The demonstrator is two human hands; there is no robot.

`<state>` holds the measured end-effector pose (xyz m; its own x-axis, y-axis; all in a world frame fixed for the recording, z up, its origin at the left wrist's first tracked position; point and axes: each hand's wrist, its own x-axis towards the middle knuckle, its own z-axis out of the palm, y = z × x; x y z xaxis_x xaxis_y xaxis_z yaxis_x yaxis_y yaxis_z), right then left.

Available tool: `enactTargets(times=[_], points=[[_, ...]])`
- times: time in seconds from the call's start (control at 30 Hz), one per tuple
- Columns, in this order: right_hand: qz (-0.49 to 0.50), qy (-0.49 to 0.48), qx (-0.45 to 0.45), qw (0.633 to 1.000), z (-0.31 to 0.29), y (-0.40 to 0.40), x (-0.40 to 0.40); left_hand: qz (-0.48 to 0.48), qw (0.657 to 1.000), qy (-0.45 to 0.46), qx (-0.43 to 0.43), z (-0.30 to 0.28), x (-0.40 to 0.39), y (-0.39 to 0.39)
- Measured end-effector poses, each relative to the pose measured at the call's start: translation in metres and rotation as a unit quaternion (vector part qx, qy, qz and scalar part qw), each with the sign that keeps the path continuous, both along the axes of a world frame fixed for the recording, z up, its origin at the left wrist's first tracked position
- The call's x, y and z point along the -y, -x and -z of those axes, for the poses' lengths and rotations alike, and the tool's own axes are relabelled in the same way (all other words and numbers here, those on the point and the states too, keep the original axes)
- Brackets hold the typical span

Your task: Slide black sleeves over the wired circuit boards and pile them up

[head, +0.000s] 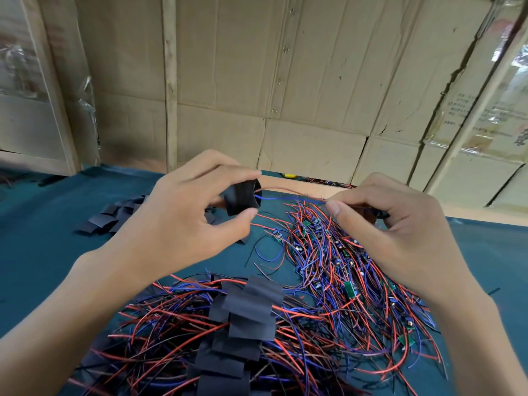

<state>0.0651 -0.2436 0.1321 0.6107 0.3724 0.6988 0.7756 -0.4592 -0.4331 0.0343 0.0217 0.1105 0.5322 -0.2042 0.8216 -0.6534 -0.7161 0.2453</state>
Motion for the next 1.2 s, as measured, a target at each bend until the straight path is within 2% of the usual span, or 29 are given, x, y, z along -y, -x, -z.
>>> enactTargets(times=[0.1,0.37,0.5,0.67,0.87,1.2], points=[[0.003,0.029,-0.004,1.000,0.003,0.001,-0.006,-0.024,0.997,-0.068,0.013,0.008,-0.004,-0.006],[-0.034,0.066,0.002,0.997,0.009,0.002,-0.016,-0.074,0.982,-0.172,0.032,0.020,-0.011,-0.016],[-0.064,0.059,-0.015,0.996,0.009,0.006,-0.018,-0.104,0.971,-0.215,0.005,0.023,-0.008,-0.016],[-0.073,0.047,-0.033,0.996,0.007,0.009,-0.018,-0.102,0.972,-0.210,-0.021,0.023,-0.001,-0.013],[-0.071,-0.018,-0.050,0.996,0.001,0.007,-0.009,-0.041,0.993,-0.110,-0.019,0.019,-0.003,-0.010],[-0.032,-0.078,-0.080,0.993,-0.002,0.011,-0.011,-0.019,0.994,-0.104,0.037,0.016,0.001,-0.007]])
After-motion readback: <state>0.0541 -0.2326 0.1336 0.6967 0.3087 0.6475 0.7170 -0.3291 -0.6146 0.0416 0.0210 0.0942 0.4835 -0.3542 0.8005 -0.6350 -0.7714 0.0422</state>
